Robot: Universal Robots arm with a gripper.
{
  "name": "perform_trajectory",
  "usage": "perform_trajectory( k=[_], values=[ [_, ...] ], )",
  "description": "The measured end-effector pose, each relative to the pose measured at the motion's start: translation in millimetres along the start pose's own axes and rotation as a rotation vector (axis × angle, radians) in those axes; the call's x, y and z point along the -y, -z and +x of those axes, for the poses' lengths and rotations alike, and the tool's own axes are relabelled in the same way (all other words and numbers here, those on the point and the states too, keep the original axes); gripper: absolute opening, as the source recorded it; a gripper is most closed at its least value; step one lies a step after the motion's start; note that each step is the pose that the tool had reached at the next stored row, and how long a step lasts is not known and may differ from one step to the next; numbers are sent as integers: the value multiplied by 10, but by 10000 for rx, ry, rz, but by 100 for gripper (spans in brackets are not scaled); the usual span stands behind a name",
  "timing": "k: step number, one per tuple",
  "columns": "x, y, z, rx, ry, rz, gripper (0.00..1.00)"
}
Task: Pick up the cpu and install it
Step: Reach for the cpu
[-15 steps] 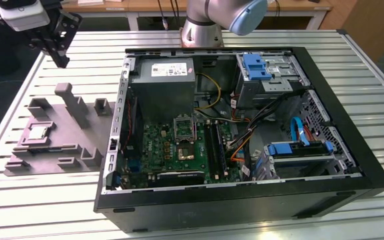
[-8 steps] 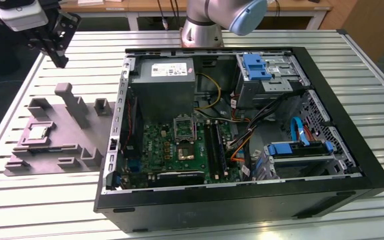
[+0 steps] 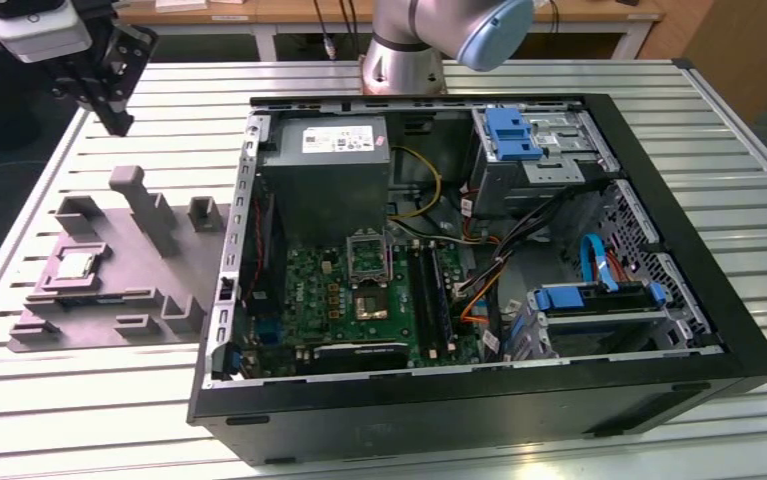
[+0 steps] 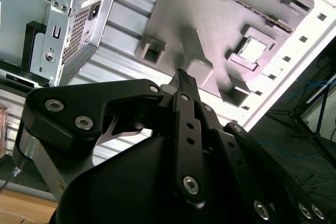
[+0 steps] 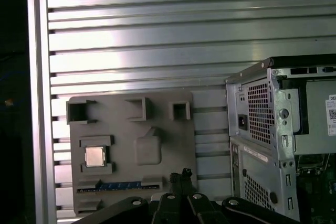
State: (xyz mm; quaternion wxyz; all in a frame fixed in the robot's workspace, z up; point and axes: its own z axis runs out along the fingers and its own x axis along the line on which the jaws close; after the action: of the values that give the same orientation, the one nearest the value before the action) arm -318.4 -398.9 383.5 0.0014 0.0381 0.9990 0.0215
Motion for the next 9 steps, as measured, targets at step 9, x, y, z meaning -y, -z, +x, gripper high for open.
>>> perform_trajectory(
  k=[9],
  values=[
    [10,-5,121,3,1,0,11]
  ],
)
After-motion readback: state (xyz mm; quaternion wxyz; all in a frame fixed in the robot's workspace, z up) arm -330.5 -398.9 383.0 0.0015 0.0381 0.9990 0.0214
